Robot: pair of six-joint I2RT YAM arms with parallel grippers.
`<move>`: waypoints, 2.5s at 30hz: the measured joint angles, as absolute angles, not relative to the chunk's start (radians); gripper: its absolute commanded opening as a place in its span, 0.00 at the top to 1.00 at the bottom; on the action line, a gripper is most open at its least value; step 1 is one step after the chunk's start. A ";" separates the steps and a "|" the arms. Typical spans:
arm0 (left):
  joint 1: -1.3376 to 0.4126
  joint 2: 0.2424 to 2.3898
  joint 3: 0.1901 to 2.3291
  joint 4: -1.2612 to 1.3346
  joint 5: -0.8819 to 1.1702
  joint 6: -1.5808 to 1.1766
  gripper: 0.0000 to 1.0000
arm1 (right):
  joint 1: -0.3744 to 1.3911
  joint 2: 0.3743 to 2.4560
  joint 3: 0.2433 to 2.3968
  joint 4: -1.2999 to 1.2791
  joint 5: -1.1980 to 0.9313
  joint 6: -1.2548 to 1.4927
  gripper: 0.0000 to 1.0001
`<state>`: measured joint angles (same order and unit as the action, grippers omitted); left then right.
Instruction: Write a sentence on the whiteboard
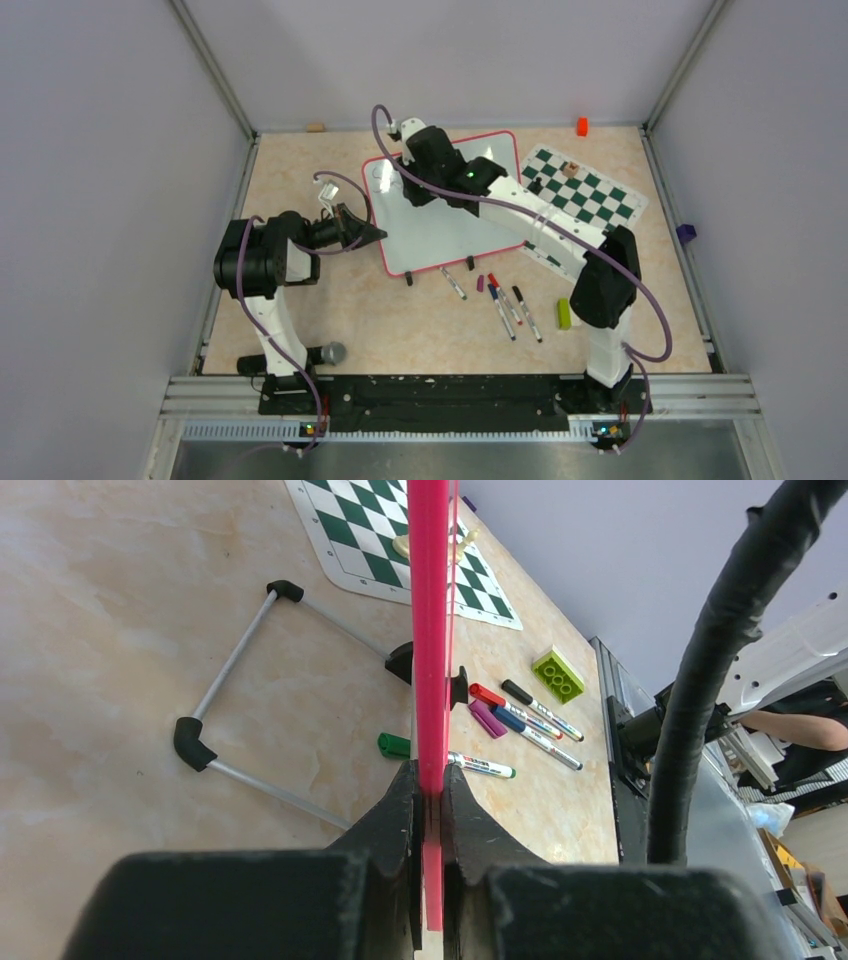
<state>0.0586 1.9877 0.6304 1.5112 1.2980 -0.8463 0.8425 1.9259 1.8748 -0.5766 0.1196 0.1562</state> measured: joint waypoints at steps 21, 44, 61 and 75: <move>0.058 1.988 0.632 1.504 1.296 -0.847 1.00 | 0.841 1.965 1.947 -0.602 0.135 0.149 1.00; 0.058 1.988 0.634 1.498 1.293 -0.851 1.00 | 0.834 1.965 1.944 -0.602 0.149 0.152 1.00; 0.058 1.988 0.634 1.494 1.293 -0.855 1.00 | 0.822 1.922 1.864 -0.591 0.151 0.160 1.00; 0.058 1.988 0.634 1.494 1.293 -0.855 1.00 | 0.820 1.912 1.848 -0.598 0.143 0.158 1.00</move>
<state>0.0582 1.9877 0.6342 1.4937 1.2934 -0.8547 0.8204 1.9118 1.8477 -0.5980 0.1432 0.1581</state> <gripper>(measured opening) 0.059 0.100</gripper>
